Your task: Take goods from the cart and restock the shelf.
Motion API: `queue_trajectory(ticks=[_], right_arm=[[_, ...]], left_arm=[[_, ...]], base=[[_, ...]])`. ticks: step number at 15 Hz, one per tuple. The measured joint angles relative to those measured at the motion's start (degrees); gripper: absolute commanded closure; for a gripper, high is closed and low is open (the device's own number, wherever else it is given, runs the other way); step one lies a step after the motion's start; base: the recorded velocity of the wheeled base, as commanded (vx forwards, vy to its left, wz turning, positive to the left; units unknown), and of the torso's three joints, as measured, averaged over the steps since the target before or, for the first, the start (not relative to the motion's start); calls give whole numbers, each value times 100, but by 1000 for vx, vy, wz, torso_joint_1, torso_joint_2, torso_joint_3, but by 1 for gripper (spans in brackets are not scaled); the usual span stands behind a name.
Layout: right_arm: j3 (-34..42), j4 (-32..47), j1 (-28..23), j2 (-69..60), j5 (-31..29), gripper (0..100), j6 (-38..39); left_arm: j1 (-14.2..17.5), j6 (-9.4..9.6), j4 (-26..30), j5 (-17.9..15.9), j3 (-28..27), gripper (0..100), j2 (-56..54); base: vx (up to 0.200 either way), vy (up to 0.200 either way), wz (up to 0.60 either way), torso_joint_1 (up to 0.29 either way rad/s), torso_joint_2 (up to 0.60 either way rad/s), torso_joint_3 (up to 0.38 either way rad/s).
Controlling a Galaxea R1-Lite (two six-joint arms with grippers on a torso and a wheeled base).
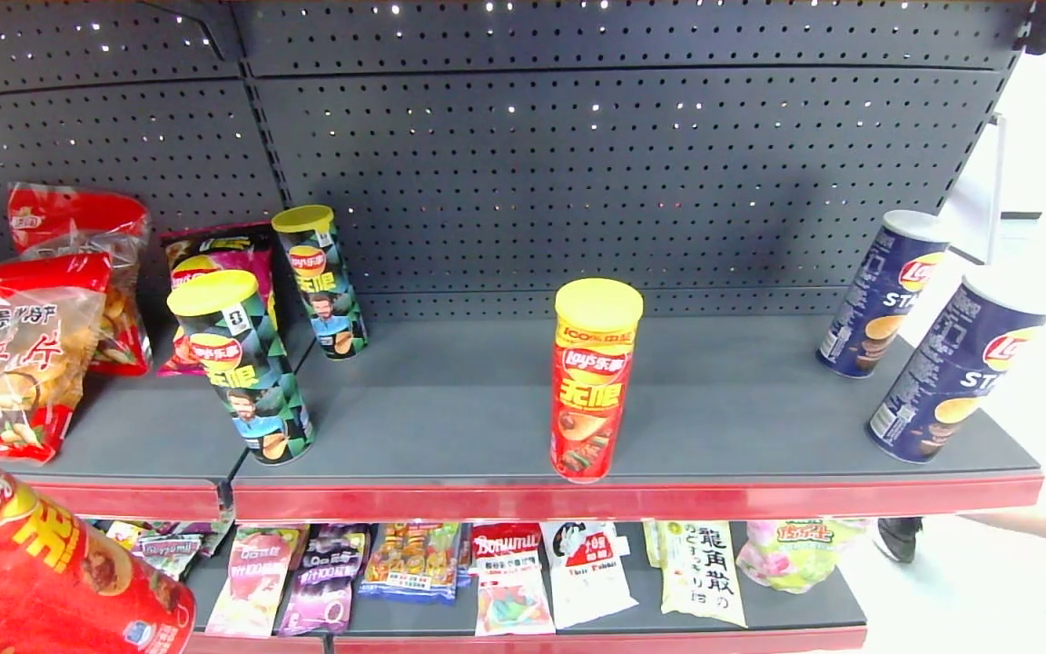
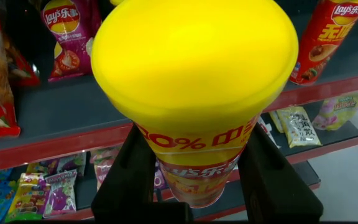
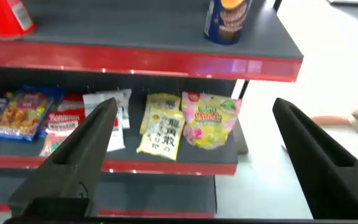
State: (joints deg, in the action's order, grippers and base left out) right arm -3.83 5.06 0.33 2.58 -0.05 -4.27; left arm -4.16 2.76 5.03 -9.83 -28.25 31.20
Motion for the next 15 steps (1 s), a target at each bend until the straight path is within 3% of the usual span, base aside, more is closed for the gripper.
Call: queue_trajectory(ticks=[4,7,13,15], right_arm=[[146,-290,-15,-221,645,0,148],[341,-499,-26,-245,7,0,513],[372,-506,-23,-258,80,0,427],[373,-506,-26,-258,80,0,432]], left_arm=[[-5,-2,-4,6,5,100,-39],[0,-2,5,9,0,100,-77],[5,-2,-4,12,146,100,-154],[2,-2,-4,9,151,100,-151]], base=[[0,0,0,0,0,0],[0,0,0,0,0,0],[0,0,0,0,0,0],[0,0,-600,0,2,7]])
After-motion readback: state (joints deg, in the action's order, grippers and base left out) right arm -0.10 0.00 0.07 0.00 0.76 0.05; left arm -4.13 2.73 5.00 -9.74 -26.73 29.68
